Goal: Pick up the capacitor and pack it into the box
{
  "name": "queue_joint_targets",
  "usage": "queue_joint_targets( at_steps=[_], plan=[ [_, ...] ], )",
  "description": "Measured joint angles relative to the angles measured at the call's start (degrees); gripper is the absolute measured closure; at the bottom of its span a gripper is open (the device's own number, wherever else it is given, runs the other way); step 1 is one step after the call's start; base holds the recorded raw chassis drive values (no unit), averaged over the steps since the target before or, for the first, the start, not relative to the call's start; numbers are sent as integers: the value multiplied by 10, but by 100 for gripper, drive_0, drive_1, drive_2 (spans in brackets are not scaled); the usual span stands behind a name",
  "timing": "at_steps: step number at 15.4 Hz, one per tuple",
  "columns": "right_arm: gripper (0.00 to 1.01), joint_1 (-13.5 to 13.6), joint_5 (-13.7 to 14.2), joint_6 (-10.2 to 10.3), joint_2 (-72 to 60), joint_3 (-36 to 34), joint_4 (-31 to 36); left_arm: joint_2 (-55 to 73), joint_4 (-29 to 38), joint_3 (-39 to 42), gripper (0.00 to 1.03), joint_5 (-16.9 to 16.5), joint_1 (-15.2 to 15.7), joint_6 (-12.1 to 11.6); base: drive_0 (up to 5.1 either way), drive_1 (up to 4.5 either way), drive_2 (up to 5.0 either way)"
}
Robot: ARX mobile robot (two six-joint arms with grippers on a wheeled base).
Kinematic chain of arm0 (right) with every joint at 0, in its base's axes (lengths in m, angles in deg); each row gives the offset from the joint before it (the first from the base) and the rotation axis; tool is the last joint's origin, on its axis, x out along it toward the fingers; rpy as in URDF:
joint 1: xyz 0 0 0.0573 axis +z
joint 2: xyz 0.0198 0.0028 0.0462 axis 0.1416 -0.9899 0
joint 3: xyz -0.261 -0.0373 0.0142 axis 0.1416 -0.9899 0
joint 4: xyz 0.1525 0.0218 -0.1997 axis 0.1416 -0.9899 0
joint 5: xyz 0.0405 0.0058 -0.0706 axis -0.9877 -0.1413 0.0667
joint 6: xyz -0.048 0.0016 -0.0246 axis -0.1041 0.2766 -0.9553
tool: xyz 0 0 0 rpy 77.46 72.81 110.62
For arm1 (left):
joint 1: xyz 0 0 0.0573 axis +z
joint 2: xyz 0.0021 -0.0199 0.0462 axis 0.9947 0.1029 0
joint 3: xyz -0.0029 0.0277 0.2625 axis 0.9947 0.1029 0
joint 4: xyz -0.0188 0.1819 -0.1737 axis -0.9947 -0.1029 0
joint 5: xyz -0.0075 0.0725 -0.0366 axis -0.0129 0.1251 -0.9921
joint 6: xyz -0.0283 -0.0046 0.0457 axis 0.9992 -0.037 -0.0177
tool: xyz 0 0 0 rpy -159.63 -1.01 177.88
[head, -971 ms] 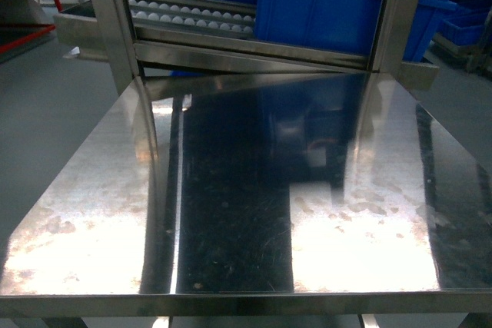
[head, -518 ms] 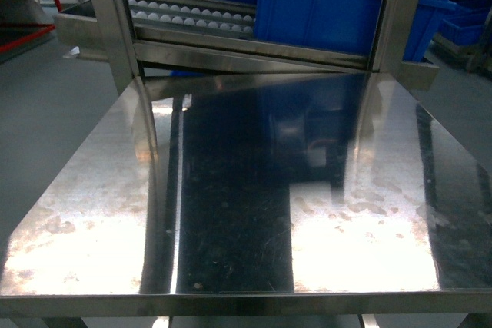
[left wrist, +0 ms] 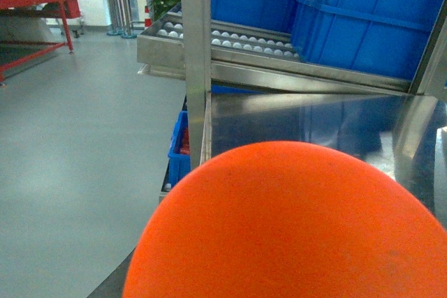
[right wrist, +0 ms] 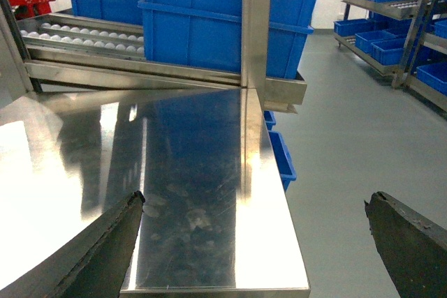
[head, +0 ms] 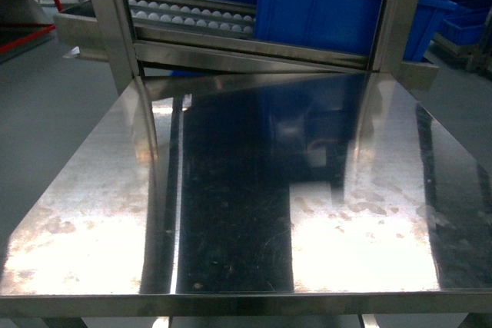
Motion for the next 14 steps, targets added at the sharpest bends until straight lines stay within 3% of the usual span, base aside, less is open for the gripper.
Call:
queue_joint_targets(
  at_steps=[14],
  plan=[
    [3,0,0,0,0,0,0,0,0,0,60,0,0,-3,0,0,0]
  ],
)
